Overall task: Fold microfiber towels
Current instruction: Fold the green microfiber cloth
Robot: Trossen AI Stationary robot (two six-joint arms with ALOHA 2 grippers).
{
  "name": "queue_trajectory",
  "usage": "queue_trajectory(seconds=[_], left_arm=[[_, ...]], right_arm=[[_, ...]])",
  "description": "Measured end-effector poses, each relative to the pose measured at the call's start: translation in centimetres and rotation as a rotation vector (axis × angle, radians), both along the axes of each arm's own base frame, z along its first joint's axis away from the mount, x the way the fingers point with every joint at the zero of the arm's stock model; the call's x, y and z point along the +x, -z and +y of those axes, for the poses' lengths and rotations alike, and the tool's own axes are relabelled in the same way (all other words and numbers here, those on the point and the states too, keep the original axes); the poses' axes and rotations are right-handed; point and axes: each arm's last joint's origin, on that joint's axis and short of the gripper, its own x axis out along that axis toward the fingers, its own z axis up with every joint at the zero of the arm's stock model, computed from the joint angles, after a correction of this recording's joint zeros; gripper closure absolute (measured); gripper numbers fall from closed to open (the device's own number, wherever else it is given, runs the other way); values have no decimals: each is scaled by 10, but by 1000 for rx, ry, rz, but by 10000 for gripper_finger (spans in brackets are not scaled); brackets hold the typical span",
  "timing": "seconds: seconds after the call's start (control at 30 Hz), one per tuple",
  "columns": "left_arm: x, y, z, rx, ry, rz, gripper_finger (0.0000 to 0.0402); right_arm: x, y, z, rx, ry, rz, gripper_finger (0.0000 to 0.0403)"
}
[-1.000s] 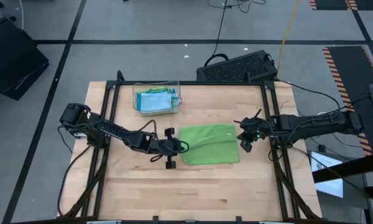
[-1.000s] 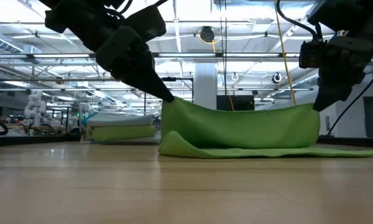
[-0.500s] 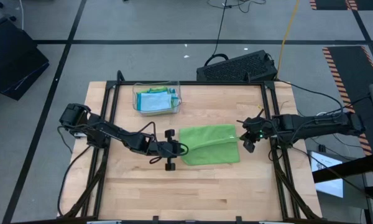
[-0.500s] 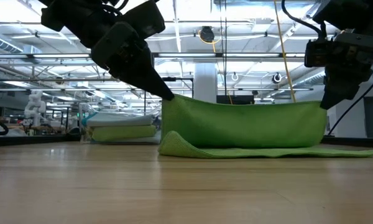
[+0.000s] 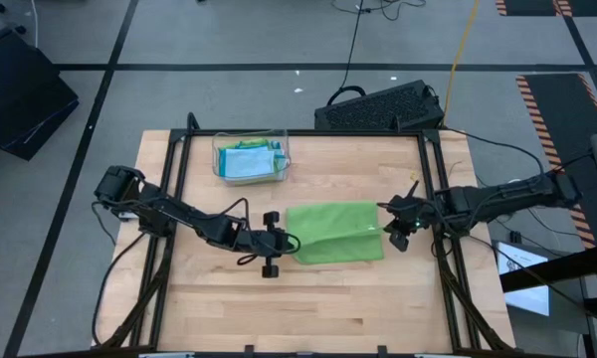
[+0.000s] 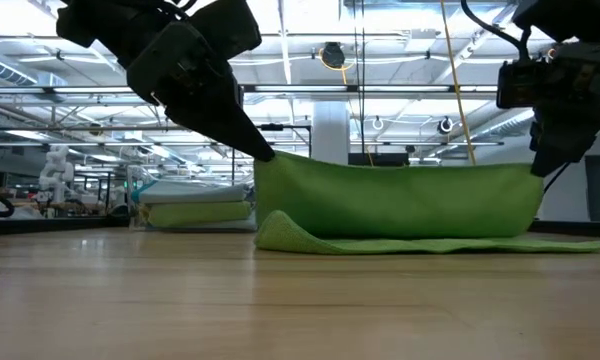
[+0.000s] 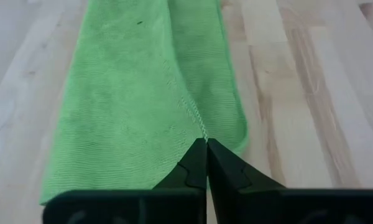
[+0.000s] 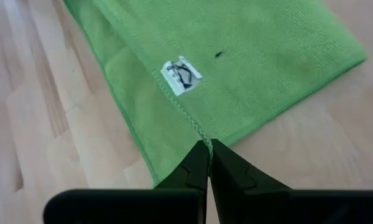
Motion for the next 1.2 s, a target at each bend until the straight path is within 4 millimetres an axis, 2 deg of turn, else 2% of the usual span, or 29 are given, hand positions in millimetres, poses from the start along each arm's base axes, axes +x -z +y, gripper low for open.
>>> queue_trajectory(seconds=[0.5, 0.7, 0.97, 1.07, 1.2], left_arm=[[-2, 2, 1, -34, -30, 28, 398], [-2, 2, 2, -46, -39, 28, 384], [-2, 2, 1, -78, -32, 33, 396], [-2, 2, 1, -88, -39, 32, 377], [-2, 2, 1, -99, -48, 32, 338]], right_arm=[[4, 4, 3, -22, -6, 24, 399], [4, 4, 3, -23, -8, 31, 399], [4, 4, 3, -26, -14, 32, 398], [4, 4, 3, -25, -14, 32, 387], [3, 5, 3, -32, -25, 33, 346]])
